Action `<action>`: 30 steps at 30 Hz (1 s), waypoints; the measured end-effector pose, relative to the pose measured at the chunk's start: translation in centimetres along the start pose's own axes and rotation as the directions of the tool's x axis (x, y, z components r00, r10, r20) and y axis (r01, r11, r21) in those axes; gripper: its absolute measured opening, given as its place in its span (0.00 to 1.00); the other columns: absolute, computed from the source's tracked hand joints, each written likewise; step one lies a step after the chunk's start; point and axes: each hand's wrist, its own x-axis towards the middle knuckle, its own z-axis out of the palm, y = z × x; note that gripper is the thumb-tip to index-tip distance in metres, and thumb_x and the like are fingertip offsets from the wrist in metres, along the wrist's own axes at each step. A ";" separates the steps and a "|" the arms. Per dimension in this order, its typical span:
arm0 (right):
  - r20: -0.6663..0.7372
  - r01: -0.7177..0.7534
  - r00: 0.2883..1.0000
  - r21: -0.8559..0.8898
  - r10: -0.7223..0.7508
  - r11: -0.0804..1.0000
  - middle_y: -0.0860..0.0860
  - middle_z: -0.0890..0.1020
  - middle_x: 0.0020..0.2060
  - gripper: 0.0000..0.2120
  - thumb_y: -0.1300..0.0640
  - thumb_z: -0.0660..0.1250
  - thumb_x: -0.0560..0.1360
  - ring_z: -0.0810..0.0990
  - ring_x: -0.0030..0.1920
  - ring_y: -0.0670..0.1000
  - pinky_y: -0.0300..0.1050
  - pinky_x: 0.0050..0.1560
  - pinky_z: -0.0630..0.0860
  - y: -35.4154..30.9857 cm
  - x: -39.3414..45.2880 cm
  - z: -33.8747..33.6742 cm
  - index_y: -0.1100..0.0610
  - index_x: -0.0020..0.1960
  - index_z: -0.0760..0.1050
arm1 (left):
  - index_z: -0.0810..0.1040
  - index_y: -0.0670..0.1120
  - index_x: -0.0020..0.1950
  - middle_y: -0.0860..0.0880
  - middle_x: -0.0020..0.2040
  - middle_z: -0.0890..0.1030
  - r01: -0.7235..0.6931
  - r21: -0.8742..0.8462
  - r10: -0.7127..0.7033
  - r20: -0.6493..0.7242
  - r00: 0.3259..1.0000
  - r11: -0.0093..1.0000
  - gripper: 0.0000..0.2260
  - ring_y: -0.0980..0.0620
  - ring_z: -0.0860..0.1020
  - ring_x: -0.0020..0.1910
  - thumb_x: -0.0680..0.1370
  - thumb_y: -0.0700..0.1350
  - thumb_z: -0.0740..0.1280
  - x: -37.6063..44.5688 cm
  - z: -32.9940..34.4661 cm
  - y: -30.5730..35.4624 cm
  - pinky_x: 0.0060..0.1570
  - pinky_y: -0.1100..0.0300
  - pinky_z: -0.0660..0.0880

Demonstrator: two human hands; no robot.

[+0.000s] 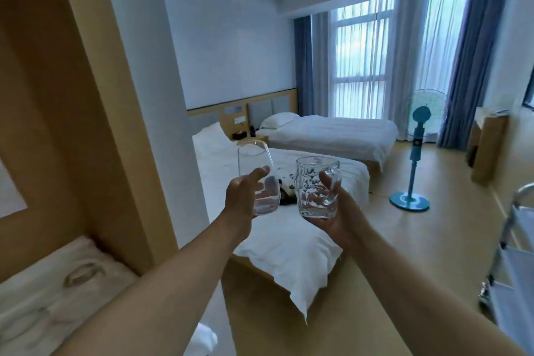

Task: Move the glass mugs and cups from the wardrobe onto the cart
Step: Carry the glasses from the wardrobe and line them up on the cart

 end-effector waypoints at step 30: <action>-0.525 0.324 0.786 -0.097 -0.325 0.941 0.65 0.76 0.68 0.39 0.50 0.80 0.65 0.74 0.63 0.63 0.66 0.72 0.66 -18.0 3.1 -26.4 0.60 0.72 0.73 | 0.71 0.46 0.68 0.42 0.58 0.81 0.231 0.115 -0.243 0.707 0.664 0.966 0.43 0.41 0.83 0.52 0.60 0.66 0.76 18.3 39.9 -8.4 0.44 0.50 0.81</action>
